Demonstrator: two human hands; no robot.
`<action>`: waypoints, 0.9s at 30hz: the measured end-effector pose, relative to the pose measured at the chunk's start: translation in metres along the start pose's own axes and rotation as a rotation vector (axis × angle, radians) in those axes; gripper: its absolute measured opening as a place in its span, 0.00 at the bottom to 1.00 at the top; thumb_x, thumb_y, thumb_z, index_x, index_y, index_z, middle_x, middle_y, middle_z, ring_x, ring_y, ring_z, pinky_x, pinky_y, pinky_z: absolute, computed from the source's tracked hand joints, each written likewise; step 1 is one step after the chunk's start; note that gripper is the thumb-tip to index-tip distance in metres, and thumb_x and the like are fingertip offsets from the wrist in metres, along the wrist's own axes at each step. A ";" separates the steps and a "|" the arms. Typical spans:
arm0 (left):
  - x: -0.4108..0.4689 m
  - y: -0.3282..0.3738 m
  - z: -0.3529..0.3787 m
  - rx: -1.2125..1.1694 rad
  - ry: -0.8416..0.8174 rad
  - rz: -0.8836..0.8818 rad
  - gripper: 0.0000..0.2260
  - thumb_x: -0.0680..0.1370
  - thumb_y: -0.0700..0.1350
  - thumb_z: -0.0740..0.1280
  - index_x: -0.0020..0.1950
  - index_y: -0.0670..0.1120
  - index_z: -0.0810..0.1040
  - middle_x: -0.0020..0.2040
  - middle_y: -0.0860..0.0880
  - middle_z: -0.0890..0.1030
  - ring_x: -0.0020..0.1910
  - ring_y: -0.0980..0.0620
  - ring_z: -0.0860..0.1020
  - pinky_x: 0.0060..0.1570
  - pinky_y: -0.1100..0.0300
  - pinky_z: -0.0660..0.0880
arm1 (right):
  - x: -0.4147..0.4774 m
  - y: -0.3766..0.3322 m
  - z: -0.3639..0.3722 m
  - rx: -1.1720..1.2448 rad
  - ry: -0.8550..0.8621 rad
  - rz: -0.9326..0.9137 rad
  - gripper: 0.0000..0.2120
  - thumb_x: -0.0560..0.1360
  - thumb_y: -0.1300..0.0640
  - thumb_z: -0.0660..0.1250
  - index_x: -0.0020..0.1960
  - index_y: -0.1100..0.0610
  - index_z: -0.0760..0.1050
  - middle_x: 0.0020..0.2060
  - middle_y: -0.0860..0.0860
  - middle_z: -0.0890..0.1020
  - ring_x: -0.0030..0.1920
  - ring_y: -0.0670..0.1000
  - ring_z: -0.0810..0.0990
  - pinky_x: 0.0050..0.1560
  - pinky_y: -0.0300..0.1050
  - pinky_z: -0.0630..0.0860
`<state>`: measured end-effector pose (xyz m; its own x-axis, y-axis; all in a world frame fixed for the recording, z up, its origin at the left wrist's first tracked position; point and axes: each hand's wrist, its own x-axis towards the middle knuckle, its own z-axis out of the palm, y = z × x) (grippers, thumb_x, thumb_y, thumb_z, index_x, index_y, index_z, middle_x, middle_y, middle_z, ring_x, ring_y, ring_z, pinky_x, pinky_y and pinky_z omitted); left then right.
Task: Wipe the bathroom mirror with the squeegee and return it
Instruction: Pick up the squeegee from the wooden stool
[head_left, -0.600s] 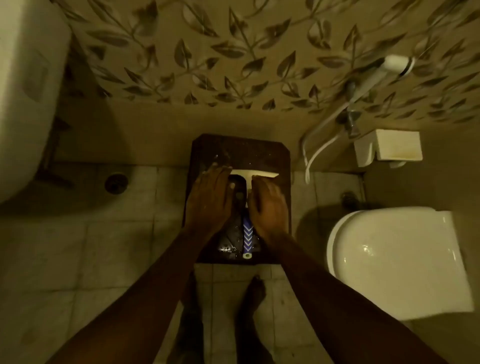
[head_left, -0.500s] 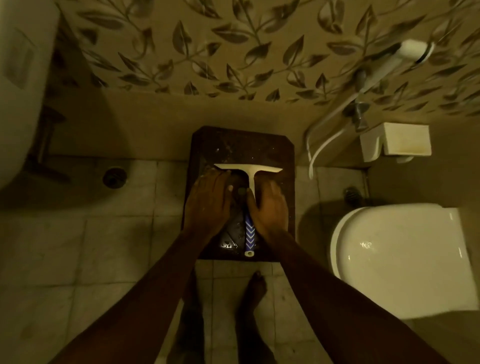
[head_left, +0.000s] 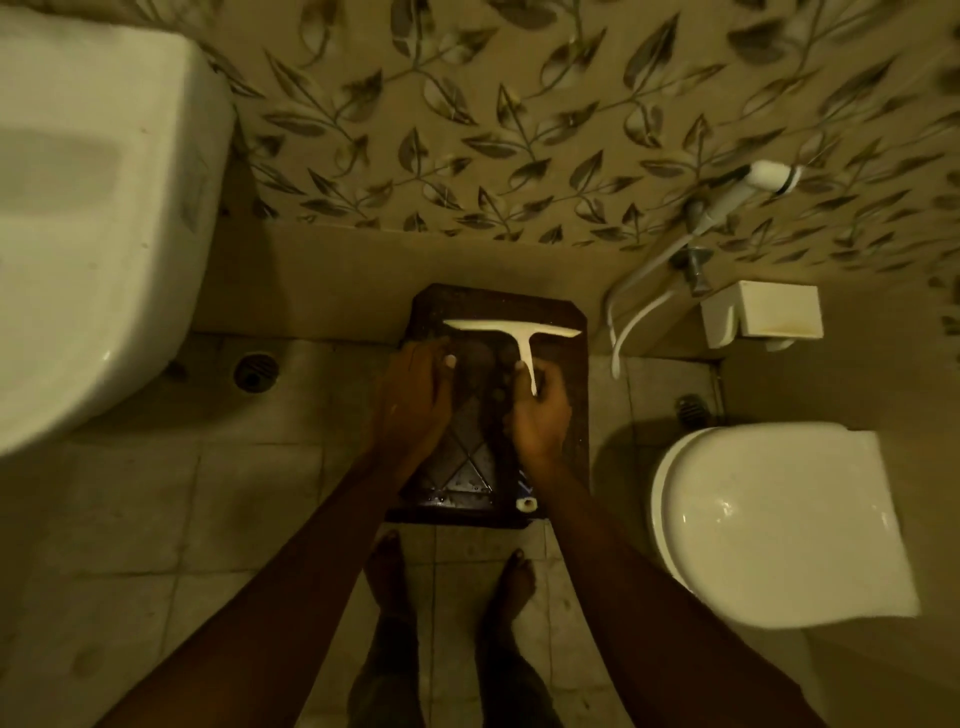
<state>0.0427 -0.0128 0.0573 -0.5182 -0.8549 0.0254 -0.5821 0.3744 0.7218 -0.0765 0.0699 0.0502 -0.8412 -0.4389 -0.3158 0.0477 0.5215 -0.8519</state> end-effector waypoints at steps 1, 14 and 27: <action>0.001 0.009 -0.014 -0.011 0.035 0.005 0.14 0.82 0.48 0.58 0.59 0.41 0.76 0.53 0.42 0.79 0.52 0.43 0.77 0.50 0.54 0.70 | -0.010 -0.016 -0.002 0.056 0.026 0.003 0.09 0.80 0.49 0.63 0.56 0.52 0.76 0.40 0.42 0.80 0.41 0.42 0.79 0.44 0.42 0.76; 0.000 0.091 -0.199 -0.202 0.194 0.146 0.11 0.82 0.50 0.59 0.45 0.45 0.73 0.41 0.51 0.72 0.39 0.53 0.72 0.41 0.53 0.71 | -0.142 -0.180 -0.018 0.476 0.012 0.024 0.19 0.81 0.44 0.60 0.45 0.58 0.80 0.27 0.52 0.73 0.23 0.48 0.70 0.25 0.41 0.69; -0.063 0.085 -0.341 -0.239 0.444 0.207 0.14 0.82 0.54 0.58 0.59 0.48 0.75 0.53 0.52 0.78 0.46 0.54 0.76 0.46 0.56 0.76 | -0.259 -0.289 -0.003 0.544 -0.158 -0.338 0.19 0.81 0.47 0.61 0.49 0.64 0.76 0.27 0.51 0.74 0.24 0.46 0.72 0.24 0.40 0.70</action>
<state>0.2394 -0.0498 0.3524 -0.2627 -0.8607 0.4362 -0.3106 0.5034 0.8063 0.1258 0.0345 0.3792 -0.7706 -0.6371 -0.0162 0.0949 -0.0896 -0.9914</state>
